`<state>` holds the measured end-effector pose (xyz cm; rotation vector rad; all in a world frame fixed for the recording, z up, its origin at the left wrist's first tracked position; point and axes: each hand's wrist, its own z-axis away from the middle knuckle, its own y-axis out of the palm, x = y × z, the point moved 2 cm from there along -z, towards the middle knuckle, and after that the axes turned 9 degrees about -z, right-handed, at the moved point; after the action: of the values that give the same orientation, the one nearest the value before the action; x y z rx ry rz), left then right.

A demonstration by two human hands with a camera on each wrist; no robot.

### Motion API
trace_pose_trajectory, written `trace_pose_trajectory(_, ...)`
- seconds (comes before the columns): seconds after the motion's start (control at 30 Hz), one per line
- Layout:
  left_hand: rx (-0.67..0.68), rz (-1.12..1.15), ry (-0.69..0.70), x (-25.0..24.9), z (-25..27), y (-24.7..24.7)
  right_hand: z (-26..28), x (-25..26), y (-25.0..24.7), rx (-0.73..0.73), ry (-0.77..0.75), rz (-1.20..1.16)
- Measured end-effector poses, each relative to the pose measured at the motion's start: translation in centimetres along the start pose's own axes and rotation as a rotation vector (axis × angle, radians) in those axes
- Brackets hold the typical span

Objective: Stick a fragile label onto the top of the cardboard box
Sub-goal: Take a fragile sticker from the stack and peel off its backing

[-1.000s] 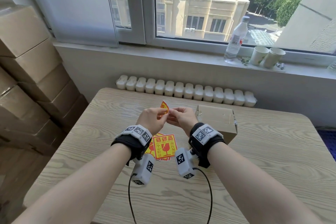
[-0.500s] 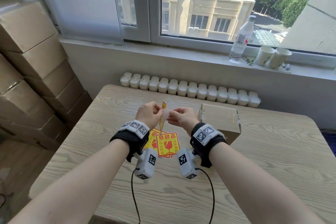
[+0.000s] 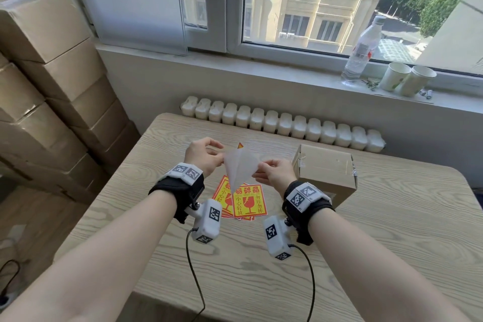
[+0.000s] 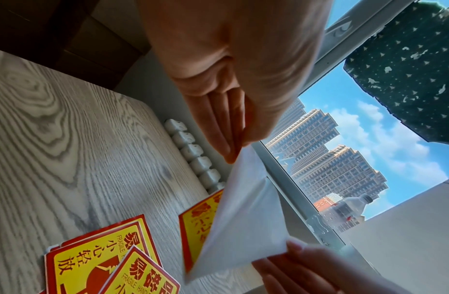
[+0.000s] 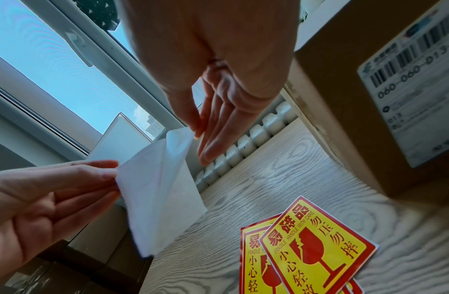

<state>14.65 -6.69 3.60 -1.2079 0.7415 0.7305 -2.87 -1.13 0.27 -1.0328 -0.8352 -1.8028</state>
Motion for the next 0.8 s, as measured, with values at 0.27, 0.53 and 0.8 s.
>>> trace_pose_trajectory(0.27,-0.093,-0.147,0.060,1.0,-1.7,-1.8,-0.4,-1.6,-0.4,-0.050,0.041,0.048)
trace_pose_trajectory(0.53,-0.140,-0.175,0.073,2.3,-2.8,-3.5,-1.2,-3.8,-1.3,-0.129,0.091,0.132)
trace_pose_trajectory(0.8,-0.172,-0.155,0.043,4.0,-4.0,-4.9,-2.0,-5.7,-1.3,-0.161,0.104,0.203)
